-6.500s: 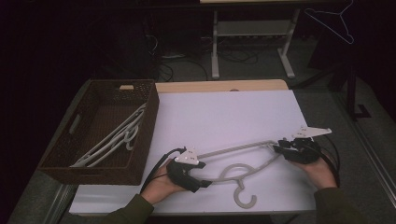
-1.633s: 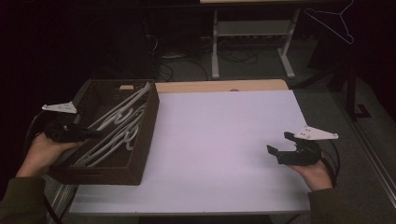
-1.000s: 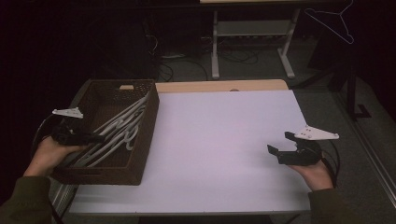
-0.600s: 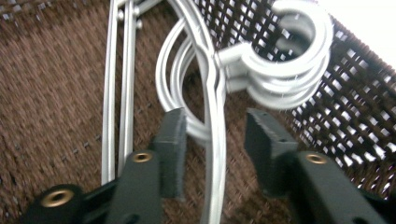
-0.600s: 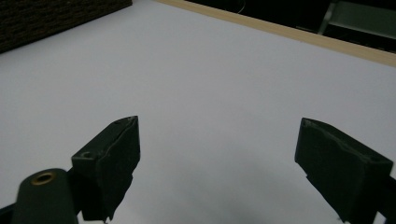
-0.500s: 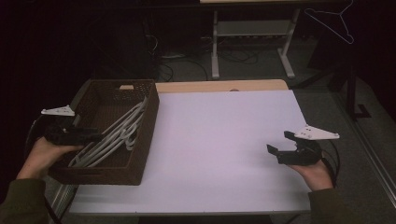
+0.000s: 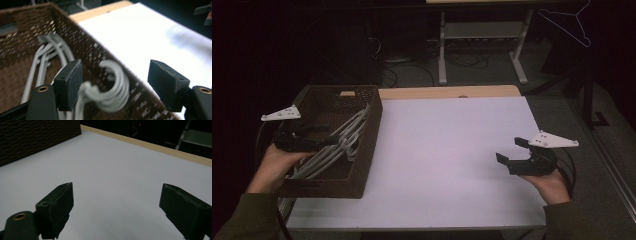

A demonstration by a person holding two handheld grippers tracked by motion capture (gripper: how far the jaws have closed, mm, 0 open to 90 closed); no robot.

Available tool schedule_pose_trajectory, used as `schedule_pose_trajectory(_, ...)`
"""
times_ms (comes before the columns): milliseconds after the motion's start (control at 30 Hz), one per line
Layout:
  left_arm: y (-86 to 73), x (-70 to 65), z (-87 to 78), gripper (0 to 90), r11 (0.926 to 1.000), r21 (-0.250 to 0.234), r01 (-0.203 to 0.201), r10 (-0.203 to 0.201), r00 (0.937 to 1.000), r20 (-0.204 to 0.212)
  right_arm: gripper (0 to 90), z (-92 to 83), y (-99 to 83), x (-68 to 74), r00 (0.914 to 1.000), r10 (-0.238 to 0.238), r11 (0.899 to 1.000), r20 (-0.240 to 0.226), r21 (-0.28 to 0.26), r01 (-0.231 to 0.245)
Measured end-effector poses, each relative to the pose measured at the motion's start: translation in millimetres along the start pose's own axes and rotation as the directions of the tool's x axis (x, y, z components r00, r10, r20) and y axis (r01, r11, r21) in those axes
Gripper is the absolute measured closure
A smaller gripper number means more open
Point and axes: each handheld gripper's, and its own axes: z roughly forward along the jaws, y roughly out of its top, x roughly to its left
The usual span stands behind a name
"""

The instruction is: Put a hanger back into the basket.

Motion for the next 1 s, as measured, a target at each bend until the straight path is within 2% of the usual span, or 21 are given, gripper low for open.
schedule_pose_trajectory(133, 2.2, -12.4, 9.0, 25.1, 0.999, -0.045, -0.008, 0.008, 0.9998, 0.018, 9.4, -2.2, 4.9, 2.7, 0.9999, -0.004, 1.0, -0.014, -0.012, 0.004)
schedule_pose_trajectory(467, 4.8, -42.6, 35.6, 15.1, 0.995, -0.091, -0.041, 0.046, 0.9972, 0.059, 3.8, -2.0, 11.8, 9.4, 0.9993, -0.017, 0.999, -0.033, -0.04, 0.015)
schedule_pose_trajectory(667, 8.3, -55.1, 46.8, 9.5, 0.9868, -0.155, -0.049, 0.059, 0.996, 0.066, 0.8, -2.9, 17.6, 13.6, 0.9989, -0.012, 0.998, -0.046, -0.066, 0.009)
schedule_pose_trajectory(800, 9.5, -60.6, 54.2, 2.0, 0.9815, -0.188, -0.037, 0.052, 0.9959, 0.074, 0.2, -5.1, 21.6, 14.3, 0.9985, -0.013, 0.996, -0.053, -0.089, 0.008)
schedule_pose_trajectory(1000, 10.1, -71.1, 67.9, 0.0, 0.9743, -0.222, -0.035, 0.06, 0.9929, 0.103, 0.1, -8.4, 27.5, 14.0, 0.9975, -0.009, 0.993, -0.07, -0.122, 0.0)
